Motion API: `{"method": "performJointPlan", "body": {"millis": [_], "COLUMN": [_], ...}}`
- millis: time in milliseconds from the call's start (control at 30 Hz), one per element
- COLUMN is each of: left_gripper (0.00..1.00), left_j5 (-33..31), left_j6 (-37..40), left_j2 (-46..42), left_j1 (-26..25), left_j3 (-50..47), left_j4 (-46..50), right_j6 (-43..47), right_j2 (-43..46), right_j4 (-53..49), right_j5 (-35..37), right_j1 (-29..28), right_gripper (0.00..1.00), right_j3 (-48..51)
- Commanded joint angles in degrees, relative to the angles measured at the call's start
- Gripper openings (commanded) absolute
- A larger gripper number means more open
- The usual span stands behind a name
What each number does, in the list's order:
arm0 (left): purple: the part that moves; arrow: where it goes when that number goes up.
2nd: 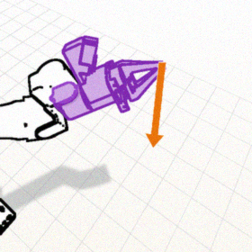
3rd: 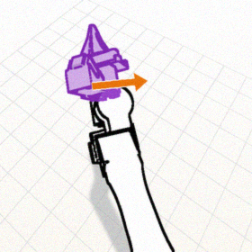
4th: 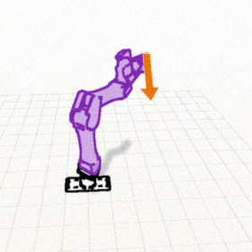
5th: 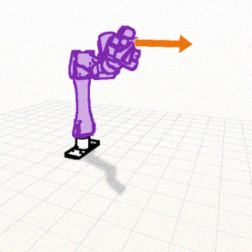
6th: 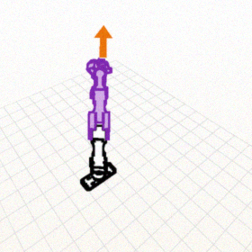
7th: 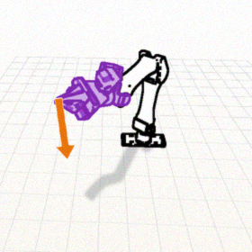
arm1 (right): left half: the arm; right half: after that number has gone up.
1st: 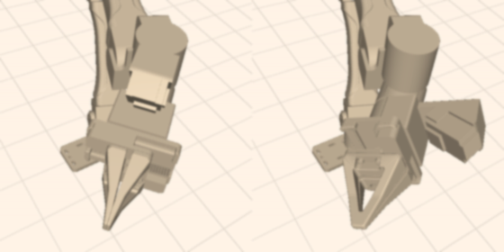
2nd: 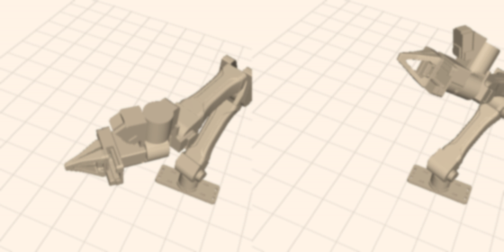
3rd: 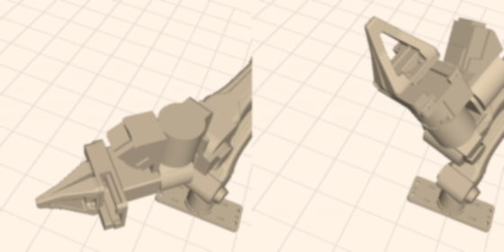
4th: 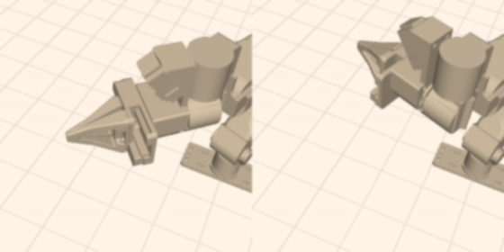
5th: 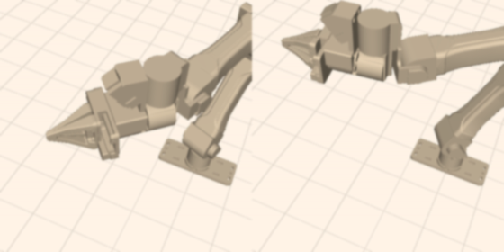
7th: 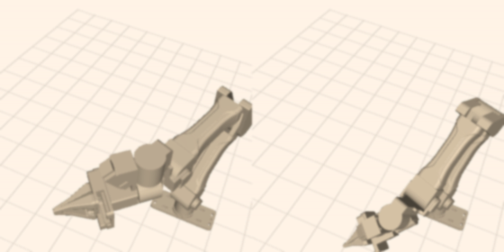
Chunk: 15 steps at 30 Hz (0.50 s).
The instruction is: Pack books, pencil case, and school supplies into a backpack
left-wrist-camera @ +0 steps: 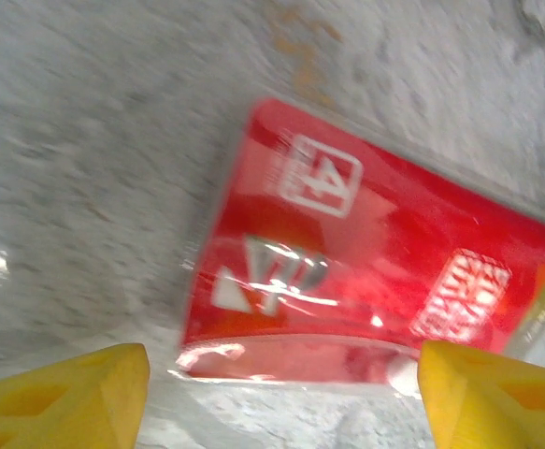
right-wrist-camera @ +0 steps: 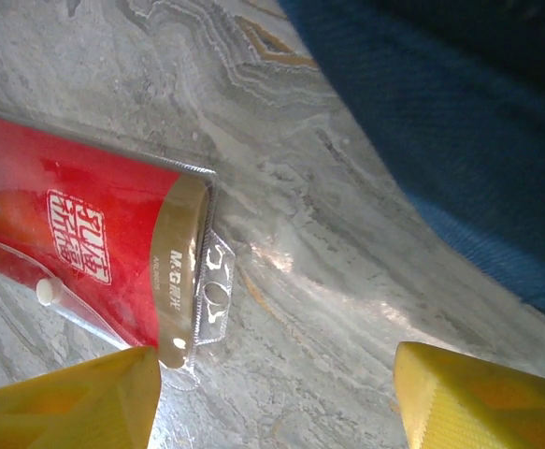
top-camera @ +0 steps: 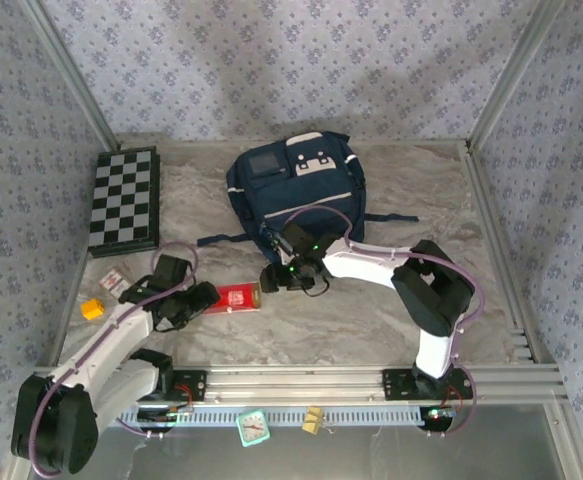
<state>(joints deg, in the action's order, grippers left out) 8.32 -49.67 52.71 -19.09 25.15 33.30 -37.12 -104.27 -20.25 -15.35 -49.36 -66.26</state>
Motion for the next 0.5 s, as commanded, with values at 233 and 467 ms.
{"method": "performJointPlan", "body": {"millis": [233,467], "left_gripper": [0.72,0.65], "left_j5": [-5.30,-0.85], "left_j6": [-2.79,-0.29], "left_j2": [-5.27,-4.50], "left_j1": [-0.78,5.37], "left_j3": [-0.13,-0.58], "left_j4": [2.99,-1.44], "right_j6": [-3.13,-5.76], "right_j2": [-2.27,-5.34], "right_j4": [-0.97,2.91], "right_j5": [1.56,0.18], "right_j1": [-1.23,-2.51], "right_gripper": [0.69,0.67], "right_j3": [-1.59,-4.17]}}
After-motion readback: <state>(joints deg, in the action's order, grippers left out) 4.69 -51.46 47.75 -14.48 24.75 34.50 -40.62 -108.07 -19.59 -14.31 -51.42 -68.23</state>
